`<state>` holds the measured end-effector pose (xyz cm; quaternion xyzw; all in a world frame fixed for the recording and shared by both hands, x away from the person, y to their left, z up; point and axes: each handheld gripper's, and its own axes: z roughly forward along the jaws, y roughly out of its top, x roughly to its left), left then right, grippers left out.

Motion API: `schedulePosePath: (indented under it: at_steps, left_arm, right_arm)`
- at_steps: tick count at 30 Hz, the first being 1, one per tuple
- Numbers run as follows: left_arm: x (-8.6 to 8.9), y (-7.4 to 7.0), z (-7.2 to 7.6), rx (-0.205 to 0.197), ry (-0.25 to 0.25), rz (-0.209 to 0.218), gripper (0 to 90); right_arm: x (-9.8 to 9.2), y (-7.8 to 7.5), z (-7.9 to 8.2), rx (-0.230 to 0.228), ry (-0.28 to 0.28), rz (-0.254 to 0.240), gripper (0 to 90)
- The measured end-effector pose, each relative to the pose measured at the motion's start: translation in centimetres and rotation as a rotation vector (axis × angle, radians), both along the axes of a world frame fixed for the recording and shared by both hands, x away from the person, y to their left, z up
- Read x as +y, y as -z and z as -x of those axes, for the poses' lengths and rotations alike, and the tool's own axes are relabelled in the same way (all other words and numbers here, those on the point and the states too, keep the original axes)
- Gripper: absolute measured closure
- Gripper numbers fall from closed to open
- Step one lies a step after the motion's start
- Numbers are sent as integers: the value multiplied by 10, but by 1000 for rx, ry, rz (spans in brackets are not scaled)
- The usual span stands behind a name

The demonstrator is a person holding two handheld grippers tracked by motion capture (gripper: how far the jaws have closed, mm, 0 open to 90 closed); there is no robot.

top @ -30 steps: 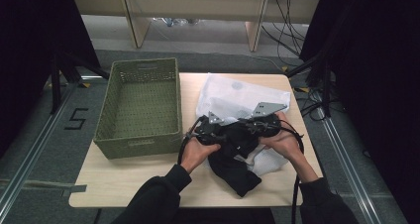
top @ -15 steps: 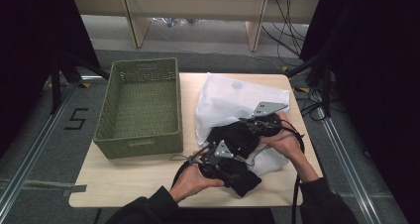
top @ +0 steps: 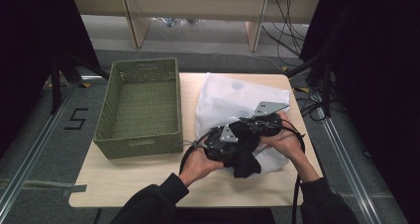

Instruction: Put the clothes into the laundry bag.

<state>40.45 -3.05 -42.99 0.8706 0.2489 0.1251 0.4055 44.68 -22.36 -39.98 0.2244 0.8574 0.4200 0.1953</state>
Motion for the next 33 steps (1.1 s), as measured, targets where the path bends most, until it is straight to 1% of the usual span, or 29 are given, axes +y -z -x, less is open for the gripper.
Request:
schedulePosePath:
  at_steps: [1,2,3,4,5,6,7,9,10,12,13,14,15,16,17,18,20,21,23,24,25,26,27,28,29,30,31,32,33]
  left_arm:
    - [0,1,-6,-2,-14,-1,878]
    - [1,5,-14,13,-51,-3,878]
    - [1,9,-20,12,-68,-14,877]
    - [1,16,-29,16,-104,-24,877]
    - [2,20,-33,19,-132,-20,878]
    - [4,25,-41,22,-153,-3,878]
    - [5,27,-44,22,-174,-1,878]
    - [8,32,-50,30,-198,17,873]
    - [9,34,-50,44,-199,26,863]
    - [10,35,-47,53,-195,36,807]
    - [12,34,-45,61,-196,49,778]
    - [13,33,-42,67,-190,70,741]
    - [15,31,-39,65,-189,72,691]
    - [17,28,-36,60,-199,68,643]
    - [20,24,-32,47,-192,60,585]
    - [24,18,-27,41,-189,68,550]
    - [29,11,-20,43,-203,98,473]
    - [32,7,-15,38,-210,105,423]
    - [36,0,-4,50,-184,118,378]
    - [37,-2,3,43,-169,114,357]
    - [36,-3,8,42,-160,102,346]
    - [34,-1,13,47,-145,76,342]
    - [30,3,18,84,-128,73,328]
    - [27,7,20,83,-122,51,311]
    - [21,14,22,106,-113,37,294]
    - [16,21,23,104,-123,7,267]
    - [11,30,23,110,-112,-20,233]
    - [6,38,21,101,-103,-50,222]
    - [3,46,18,93,-119,-70,238]
  right_arm:
    - [0,-1,-1,-4,2,-6,896]
    - [0,-1,0,5,9,-8,896]
    - [0,-3,0,-5,9,-4,897]
    - [0,-3,0,-12,9,-7,897]
    - [-1,-4,1,-12,8,-4,897]
    - [-1,-4,0,-24,-6,-3,897]
    - [-2,-5,0,-13,12,-10,897]
    - [-3,-4,-1,-11,11,-5,897]
    - [-4,-3,-1,-10,14,-6,897]
    - [-6,-1,-1,20,21,-6,897]
    - [-7,0,-3,3,25,-2,897]
    - [-7,1,-3,16,29,-6,897]
    - [-8,1,-4,20,26,3,897]
    - [-8,2,-4,8,30,2,897]
    - [-8,3,-4,6,23,1,897]
    - [-8,3,-4,11,31,-1,897]
    - [-8,3,-4,14,33,-2,897]
    - [-7,3,-4,11,32,1,897]
    - [-7,3,-4,-4,34,11,897]
    - [-7,3,-2,18,37,8,897]
    - [-7,3,-4,-1,35,14,897]
    - [-7,2,-4,0,36,12,897]
    - [-6,3,-4,6,27,5,897]
    - [-6,3,-4,10,29,3,897]
    - [-5,3,-3,8,26,9,897]
    - [-5,3,-2,11,27,6,897]
    - [-4,2,-2,8,21,10,897]
    - [-5,1,-2,4,21,13,897]
    - [-4,1,-2,-2,16,9,897]
